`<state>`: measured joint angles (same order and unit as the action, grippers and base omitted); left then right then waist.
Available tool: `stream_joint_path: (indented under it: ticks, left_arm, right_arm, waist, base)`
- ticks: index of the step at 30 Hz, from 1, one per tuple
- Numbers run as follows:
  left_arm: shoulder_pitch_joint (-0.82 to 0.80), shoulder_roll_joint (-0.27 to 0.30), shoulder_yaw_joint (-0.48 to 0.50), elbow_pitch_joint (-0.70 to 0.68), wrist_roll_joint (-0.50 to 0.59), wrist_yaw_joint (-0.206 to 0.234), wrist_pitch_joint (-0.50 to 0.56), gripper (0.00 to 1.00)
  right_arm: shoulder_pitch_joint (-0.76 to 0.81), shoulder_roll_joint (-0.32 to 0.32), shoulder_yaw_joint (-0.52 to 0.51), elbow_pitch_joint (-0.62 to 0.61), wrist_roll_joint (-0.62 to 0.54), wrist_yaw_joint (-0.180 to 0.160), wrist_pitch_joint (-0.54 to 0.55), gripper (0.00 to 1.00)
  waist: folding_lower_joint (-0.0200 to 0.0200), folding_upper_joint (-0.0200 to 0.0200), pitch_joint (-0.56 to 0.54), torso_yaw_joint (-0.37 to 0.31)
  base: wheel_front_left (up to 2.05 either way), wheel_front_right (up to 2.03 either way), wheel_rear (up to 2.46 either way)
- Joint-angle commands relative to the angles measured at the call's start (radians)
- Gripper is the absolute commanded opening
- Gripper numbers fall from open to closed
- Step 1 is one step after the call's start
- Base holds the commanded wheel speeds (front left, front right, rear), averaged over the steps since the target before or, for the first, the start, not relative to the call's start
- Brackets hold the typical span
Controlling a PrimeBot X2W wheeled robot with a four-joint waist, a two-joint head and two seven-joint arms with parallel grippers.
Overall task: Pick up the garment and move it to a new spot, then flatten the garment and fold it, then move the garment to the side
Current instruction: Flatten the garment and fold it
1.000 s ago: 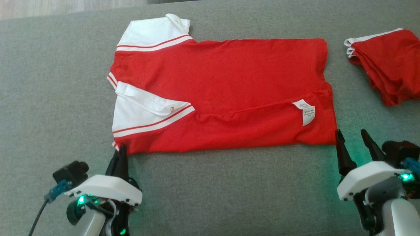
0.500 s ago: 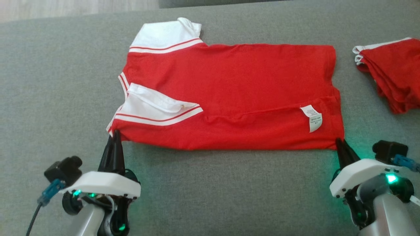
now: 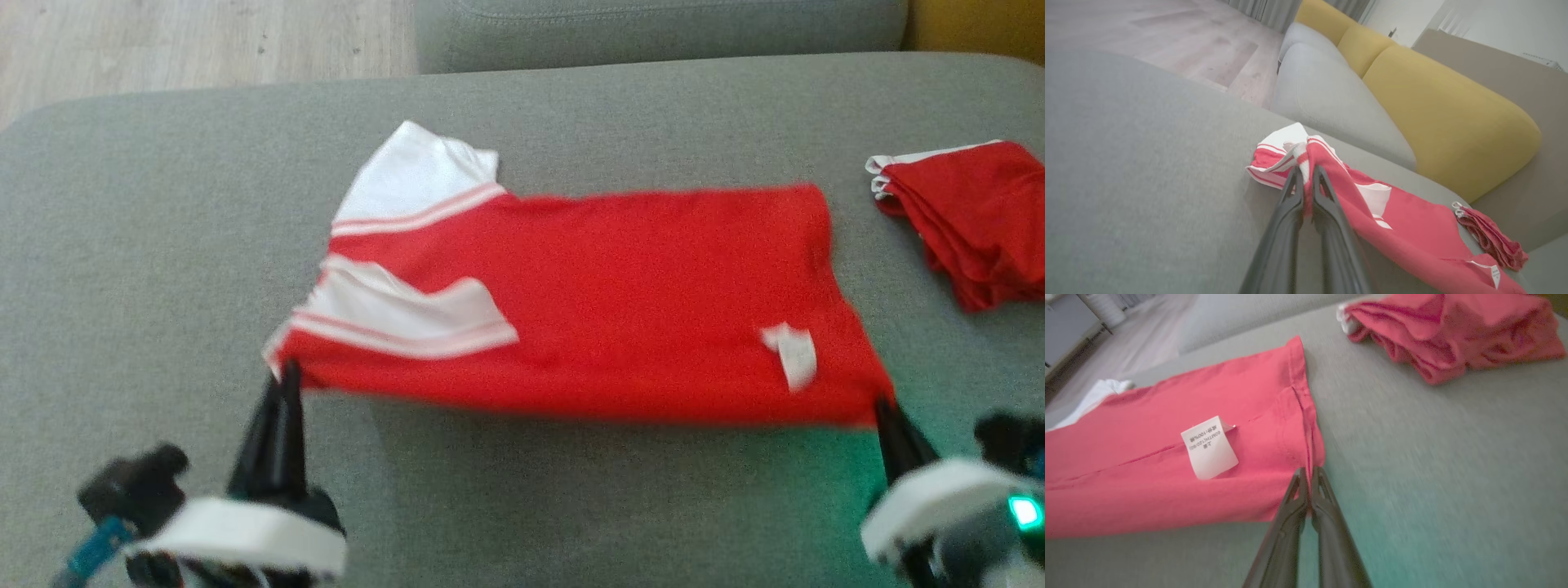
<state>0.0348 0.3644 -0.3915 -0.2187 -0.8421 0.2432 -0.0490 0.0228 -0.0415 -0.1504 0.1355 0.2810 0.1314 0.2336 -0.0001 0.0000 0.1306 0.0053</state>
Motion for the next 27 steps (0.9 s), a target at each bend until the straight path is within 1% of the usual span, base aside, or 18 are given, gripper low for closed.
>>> stream_joint_path:
  ticks: [1,4,7,14,15,16,17,18,19,24,25,27]
  left_arm:
    - [0.017,0.026,0.021,-0.070,0.007,0.021,0.021,0.00]
    - [0.094,0.030,-0.010,-0.103,0.002,0.048,0.050,0.00]
    - [0.154,0.028,-0.034,-0.081,0.001,0.061,0.055,0.00]
    - [0.199,0.007,-0.039,0.017,-0.031,0.049,0.038,0.00]
    - [0.197,0.006,-0.036,0.031,-0.033,0.046,0.035,0.00]
    - [0.194,0.004,-0.031,0.045,-0.035,0.045,0.029,0.00]
    - [0.191,0.003,-0.028,0.059,-0.035,0.043,0.024,0.13]
    - [0.188,0.002,-0.027,0.068,-0.035,0.040,0.019,0.44]
    - [0.183,0.003,-0.026,0.074,-0.033,0.037,0.015,1.00]
    - [0.135,0.024,-0.018,0.071,-0.010,0.027,0.012,1.00]
    - [0.111,0.035,-0.016,0.066,-0.001,0.024,0.019,1.00]
    - [0.005,0.082,-0.010,0.048,0.032,0.010,0.061,1.00]
  right_arm:
    - [0.041,-0.009,0.008,-0.068,-0.007,-0.001,0.024,0.00]
    - [0.116,-0.009,-0.011,-0.119,-0.010,-0.001,0.053,0.00]
    - [0.162,-0.009,-0.017,-0.142,-0.017,-0.001,0.067,0.00]
    - [0.188,-0.009,-0.009,-0.129,-0.020,-0.001,0.071,0.00]
    - [0.187,-0.009,-0.008,-0.122,-0.024,-0.001,0.067,0.27]
    - [0.186,-0.009,-0.008,-0.115,-0.029,-0.001,0.063,0.58]
    - [0.185,-0.009,-0.006,-0.110,-0.034,-0.001,0.060,1.00]
    - [0.184,-0.009,-0.004,-0.107,-0.037,-0.001,0.057,1.00]
    - [0.182,-0.009,-0.003,-0.105,-0.038,-0.001,0.054,1.00]
    - [0.165,-0.009,-0.009,-0.128,-0.045,-0.001,0.034,1.00]
    - [0.156,-0.009,-0.009,-0.139,-0.048,-0.001,0.028,1.00]
    - [0.116,-0.009,0.002,-0.175,-0.057,-0.001,0.022,1.00]
  waist:
    - [0.0001,0.0000,-0.007,0.005]
    - [0.0001,0.0000,-0.011,0.005]
    - [0.0001,0.0000,-0.013,0.001]
    - [0.0001,0.0000,-0.011,-0.009]
    - [0.0001,0.0000,-0.009,-0.010]
    - [0.0001,0.0000,-0.009,-0.010]
    - [0.0001,0.0000,-0.008,-0.012]
    - [0.0001,0.0000,-0.006,-0.015]
    - [0.0001,0.0000,-0.004,-0.017]
    - [0.0001,0.0000,0.009,-0.027]
    - [0.0001,0.0000,0.013,-0.029]
    - [0.0001,0.0000,0.027,-0.038]
  base:
    - [0.00,0.00,0.00]
    - [0.00,0.00,0.00]
    - [0.00,0.00,0.00]
    - [0.00,0.00,0.00]
    - [0.00,0.00,0.00]
    - [0.00,0.00,0.00]
    - [0.00,0.00,0.00]
    - [0.00,0.00,0.00]
    - [0.00,0.00,0.00]
    - [0.00,0.00,0.00]
    - [0.00,0.00,0.00]
    - [0.00,0.00,0.00]
